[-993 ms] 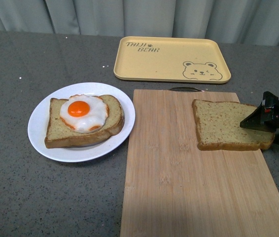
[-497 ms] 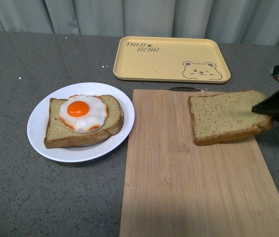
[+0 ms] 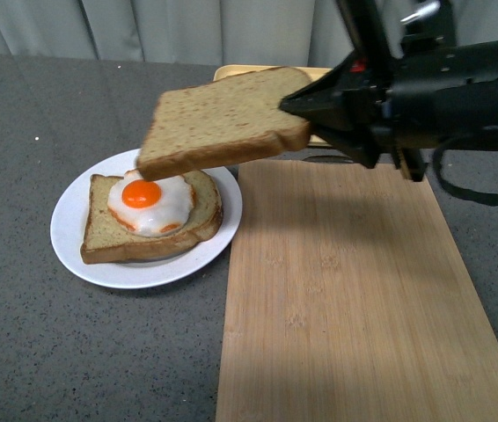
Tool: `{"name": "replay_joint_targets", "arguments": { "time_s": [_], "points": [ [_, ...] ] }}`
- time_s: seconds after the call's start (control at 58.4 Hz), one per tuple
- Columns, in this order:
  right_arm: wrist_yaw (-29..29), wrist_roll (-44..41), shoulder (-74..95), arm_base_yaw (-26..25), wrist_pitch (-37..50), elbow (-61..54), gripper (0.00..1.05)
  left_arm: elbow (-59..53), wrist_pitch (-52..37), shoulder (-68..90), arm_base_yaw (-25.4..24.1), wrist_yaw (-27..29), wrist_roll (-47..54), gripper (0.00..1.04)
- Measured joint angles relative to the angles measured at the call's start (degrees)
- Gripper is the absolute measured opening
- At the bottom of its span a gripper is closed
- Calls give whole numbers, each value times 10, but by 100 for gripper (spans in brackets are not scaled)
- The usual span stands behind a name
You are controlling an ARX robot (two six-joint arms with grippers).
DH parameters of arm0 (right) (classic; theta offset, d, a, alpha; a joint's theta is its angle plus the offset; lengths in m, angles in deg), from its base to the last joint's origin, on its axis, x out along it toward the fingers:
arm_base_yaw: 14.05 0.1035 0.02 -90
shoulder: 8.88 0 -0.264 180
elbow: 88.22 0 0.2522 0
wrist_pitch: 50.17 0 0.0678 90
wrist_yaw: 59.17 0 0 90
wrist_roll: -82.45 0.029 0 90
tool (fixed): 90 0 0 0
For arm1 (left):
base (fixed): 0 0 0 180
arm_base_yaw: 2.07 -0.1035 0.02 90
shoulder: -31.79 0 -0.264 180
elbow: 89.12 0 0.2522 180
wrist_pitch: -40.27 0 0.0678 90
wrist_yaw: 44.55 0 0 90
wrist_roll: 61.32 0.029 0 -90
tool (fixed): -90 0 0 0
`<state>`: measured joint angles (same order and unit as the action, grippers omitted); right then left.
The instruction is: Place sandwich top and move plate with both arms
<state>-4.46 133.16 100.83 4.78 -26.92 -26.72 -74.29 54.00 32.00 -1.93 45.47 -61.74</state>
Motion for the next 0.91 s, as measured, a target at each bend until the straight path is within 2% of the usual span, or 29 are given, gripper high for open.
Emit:
{"name": "replay_joint_targets", "arguments": {
  "time_s": [0.086,0.257,0.599,0.736,0.908],
  "points": [
    [-10,15,44,33,-5,38,3,0,0,0,0,0,0,98],
    [-14,26,104,62,-14,89,3,0,0,0,0,0,0,98],
    [-21,31,169,78,-28,141,3,0,0,0,0,0,0,98],
    [-7,14,176,78,-37,143,3,0,0,0,0,0,0,98],
    [14,-28,161,71,-31,111,30,0,0,0,0,0,0,98]
  ]
}}
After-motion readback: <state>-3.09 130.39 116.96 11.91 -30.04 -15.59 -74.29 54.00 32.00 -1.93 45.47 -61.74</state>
